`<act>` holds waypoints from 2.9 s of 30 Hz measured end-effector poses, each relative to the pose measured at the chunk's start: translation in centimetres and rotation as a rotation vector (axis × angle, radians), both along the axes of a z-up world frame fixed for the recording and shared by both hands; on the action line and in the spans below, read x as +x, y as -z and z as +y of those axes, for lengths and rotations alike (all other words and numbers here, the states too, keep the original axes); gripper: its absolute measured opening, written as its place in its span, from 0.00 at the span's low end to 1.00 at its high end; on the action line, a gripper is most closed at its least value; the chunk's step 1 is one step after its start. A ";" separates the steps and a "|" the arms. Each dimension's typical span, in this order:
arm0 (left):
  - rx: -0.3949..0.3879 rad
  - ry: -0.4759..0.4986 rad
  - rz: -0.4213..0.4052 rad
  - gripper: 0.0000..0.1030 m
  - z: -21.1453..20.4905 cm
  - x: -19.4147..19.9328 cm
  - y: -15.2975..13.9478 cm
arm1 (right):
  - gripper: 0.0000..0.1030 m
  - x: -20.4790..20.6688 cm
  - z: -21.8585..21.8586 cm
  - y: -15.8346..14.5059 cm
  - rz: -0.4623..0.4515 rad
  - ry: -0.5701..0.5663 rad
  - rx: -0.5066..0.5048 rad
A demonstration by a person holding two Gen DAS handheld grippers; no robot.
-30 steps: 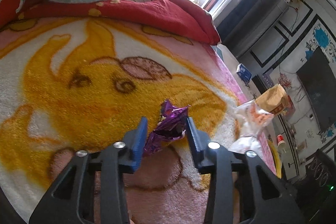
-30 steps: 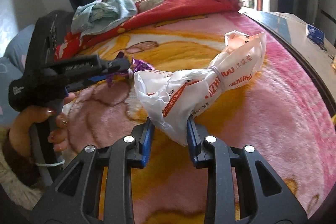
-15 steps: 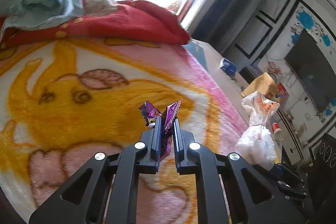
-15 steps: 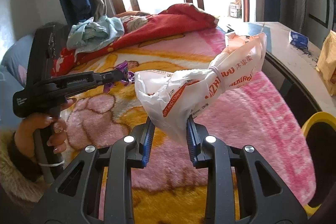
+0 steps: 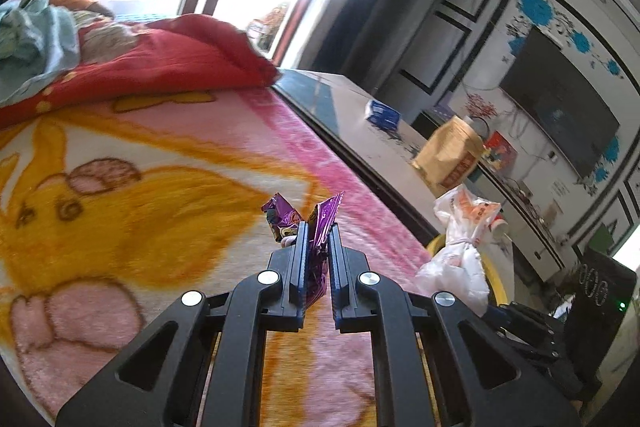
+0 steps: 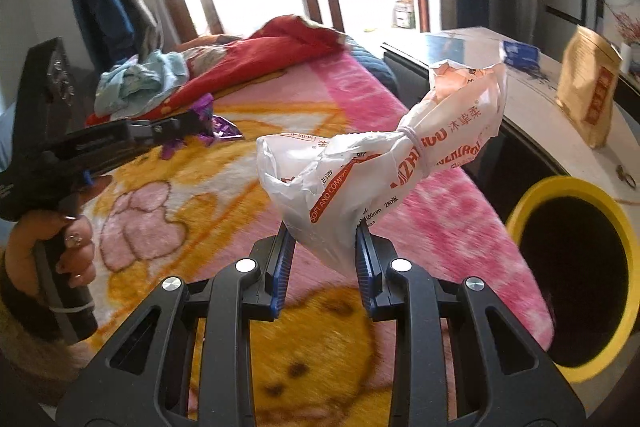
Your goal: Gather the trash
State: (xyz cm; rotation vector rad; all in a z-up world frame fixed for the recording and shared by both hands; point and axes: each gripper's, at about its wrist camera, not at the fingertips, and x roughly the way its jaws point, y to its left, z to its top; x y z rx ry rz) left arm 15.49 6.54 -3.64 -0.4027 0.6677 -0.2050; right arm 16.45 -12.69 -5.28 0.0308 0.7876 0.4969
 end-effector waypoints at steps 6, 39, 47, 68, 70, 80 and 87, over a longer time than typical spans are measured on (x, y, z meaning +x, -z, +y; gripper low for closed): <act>0.008 0.055 -0.014 0.09 -2.4 0.0 -0.5 | 0.21 0.0 -3.1 -0.1 0.004 0.060 -0.006; 0.100 0.452 -0.021 0.09 -20.7 3.6 0.1 | 0.21 -0.3 -20.0 2.9 0.129 0.396 -0.073; 0.105 0.529 -0.012 0.09 -25.1 4.9 1.3 | 0.23 -0.4 -21.0 3.7 0.154 0.406 -0.091; 0.104 0.537 0.003 0.92 -27.7 5.7 1.5 | 0.79 -3.7 -25.0 0.9 0.085 0.621 -0.022; 0.118 0.520 -0.009 0.94 -26.9 5.1 1.0 | 0.82 -4.1 -24.7 0.3 0.065 0.635 -0.011; 0.197 0.354 -0.089 0.94 -21.4 1.3 -1.9 | 0.89 -6.7 -21.4 -2.6 -0.096 0.660 0.069; 0.215 0.259 -0.151 0.94 -17.9 -2.4 -2.8 | 0.89 -9.5 -17.8 -3.3 -0.253 0.672 0.034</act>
